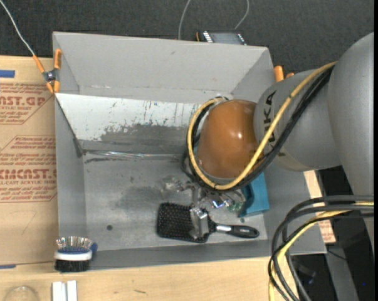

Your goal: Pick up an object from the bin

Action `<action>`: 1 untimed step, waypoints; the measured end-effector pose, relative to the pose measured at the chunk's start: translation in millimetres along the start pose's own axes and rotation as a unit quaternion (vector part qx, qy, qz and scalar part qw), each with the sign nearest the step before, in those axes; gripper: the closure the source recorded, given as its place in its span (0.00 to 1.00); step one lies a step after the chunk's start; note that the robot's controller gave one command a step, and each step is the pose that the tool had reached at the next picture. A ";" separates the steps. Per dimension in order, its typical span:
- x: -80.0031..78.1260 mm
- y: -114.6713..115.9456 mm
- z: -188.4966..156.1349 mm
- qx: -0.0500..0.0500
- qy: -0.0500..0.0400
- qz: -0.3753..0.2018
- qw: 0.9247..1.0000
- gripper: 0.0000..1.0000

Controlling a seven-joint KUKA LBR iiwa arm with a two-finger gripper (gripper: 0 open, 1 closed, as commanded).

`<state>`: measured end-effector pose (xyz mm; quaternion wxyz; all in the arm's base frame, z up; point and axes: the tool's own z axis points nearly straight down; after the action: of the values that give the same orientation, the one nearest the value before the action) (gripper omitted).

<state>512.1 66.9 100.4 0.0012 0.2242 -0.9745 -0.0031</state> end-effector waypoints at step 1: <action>25.2 2.7 16.3 -0.001 -0.002 0.000 1.000 0.00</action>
Offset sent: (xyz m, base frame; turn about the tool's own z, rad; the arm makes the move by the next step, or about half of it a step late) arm -0.0237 -0.0102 -0.0158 0.0007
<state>488.3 58.4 84.2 -0.0003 0.2241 -0.9745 -0.0041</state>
